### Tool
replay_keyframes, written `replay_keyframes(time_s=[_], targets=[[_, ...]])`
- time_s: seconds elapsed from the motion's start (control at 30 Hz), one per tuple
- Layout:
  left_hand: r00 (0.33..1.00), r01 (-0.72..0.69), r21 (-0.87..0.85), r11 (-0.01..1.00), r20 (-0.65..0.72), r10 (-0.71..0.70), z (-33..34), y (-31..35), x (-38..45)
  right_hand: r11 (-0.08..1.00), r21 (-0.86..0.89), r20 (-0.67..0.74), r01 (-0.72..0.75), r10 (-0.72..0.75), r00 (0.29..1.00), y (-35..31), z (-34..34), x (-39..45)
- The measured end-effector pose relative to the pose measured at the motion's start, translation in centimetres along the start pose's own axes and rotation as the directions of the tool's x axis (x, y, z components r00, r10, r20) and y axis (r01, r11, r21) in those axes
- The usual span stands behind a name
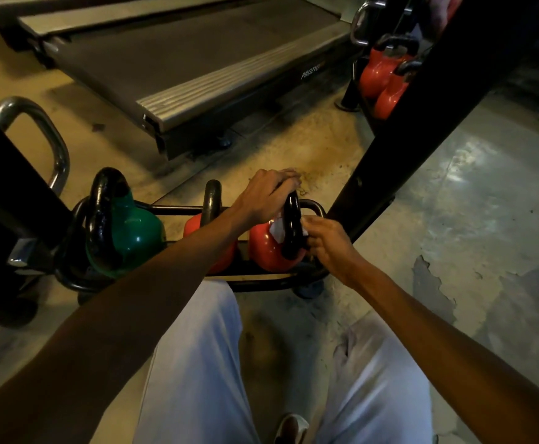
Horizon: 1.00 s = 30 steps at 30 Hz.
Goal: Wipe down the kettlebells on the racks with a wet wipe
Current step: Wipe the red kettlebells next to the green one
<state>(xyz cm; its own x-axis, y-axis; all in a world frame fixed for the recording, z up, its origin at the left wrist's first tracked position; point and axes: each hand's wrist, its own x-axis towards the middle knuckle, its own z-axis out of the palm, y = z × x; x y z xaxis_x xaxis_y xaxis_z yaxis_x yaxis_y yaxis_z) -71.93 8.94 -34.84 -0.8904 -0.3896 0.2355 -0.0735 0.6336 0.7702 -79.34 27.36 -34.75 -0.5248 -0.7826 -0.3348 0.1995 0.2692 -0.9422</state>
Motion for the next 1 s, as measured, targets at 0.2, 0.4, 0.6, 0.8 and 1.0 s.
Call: replay_keyframes(time_s=[0.2,0.4,0.6,0.8,1.0], targets=[[1.0,0.003,0.045,0.999,-0.03,-0.002,0.9,1.3,-1.4,0.902,-0.331,0.042,0.279,-0.281,0.959,2.5,-1.2,-2.1],[0.997,0.075,0.158,0.985,-0.036,-0.071,1.9,2.3,-3.1,0.548,-0.762,0.154,0.346,-0.365,0.918,0.8,-2.6,-2.1],[0.989,0.04,0.235,0.971,-0.146,-0.005,3.3,2.2,-3.7,0.431,-0.862,0.114,0.265,-0.346,0.931,0.5,-4.6,-2.5],[0.931,-0.26,0.319,0.911,-0.167,0.324,7.7,4.4,-4.5,0.432,-0.885,0.028,0.176,-0.328,0.944,1.5,-6.2,-3.5],[0.927,-0.326,0.266,0.907,-0.097,0.361,11.4,7.0,-5.0,0.482,-0.875,-0.063,0.053,-0.222,0.973,2.4,-9.7,-4.6]])
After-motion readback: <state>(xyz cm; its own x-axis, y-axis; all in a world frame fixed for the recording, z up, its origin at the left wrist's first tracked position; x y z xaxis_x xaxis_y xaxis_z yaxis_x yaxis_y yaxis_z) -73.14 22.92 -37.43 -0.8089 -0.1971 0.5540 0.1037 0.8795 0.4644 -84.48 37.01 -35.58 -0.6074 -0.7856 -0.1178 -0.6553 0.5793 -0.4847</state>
